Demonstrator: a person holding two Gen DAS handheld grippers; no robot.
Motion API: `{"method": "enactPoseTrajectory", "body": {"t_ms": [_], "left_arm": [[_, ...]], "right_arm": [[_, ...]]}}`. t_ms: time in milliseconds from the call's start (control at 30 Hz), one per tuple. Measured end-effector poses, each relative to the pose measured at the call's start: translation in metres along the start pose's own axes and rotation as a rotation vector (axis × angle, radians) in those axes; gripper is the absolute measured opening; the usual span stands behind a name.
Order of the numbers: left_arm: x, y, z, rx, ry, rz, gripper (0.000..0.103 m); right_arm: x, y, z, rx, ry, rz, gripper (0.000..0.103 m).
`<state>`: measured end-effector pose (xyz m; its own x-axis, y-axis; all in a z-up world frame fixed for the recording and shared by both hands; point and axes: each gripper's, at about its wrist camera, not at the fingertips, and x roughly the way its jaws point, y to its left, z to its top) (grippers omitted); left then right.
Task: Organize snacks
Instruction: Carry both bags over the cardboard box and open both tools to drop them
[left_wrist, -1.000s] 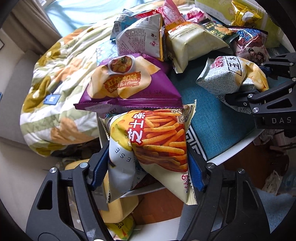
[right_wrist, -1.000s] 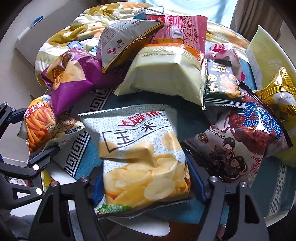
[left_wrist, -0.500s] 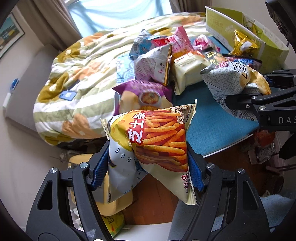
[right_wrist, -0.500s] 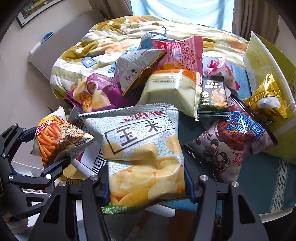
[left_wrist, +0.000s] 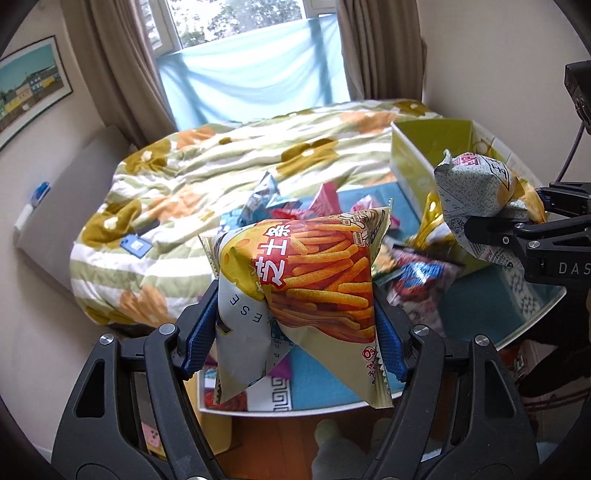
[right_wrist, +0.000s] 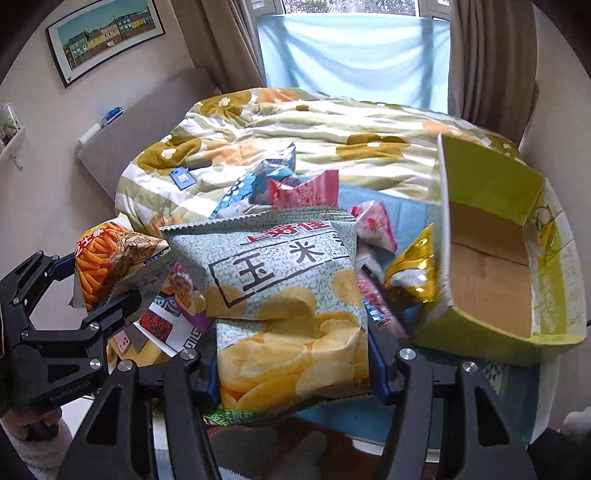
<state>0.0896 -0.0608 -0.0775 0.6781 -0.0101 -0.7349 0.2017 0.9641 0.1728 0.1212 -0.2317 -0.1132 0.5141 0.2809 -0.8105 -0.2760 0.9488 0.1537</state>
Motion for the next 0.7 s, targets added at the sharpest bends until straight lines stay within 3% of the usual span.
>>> {"method": "enactPoseTrajectory", "body": {"t_ms": [333, 533, 700], "left_arm": [[0.032, -0.082, 0.107, 0.091, -0.081, -0.109, 0.071], [0.087, -0.140, 0.170, 0.163, -0.077, -0.200, 0.072], [0.148, -0.183, 0.211, 0.222, -0.023, -0.261, 0.072]], "right_arm": [[-0.056, -0.101, 0.044, 0.084, -0.117, -0.127, 0.056], [-0.060, -0.169, 0.066, 0.201, -0.124, -0.183, 0.056], [-0.048, -0.216, 0.080, 0.283, -0.110, -0.224, 0.056]]}}
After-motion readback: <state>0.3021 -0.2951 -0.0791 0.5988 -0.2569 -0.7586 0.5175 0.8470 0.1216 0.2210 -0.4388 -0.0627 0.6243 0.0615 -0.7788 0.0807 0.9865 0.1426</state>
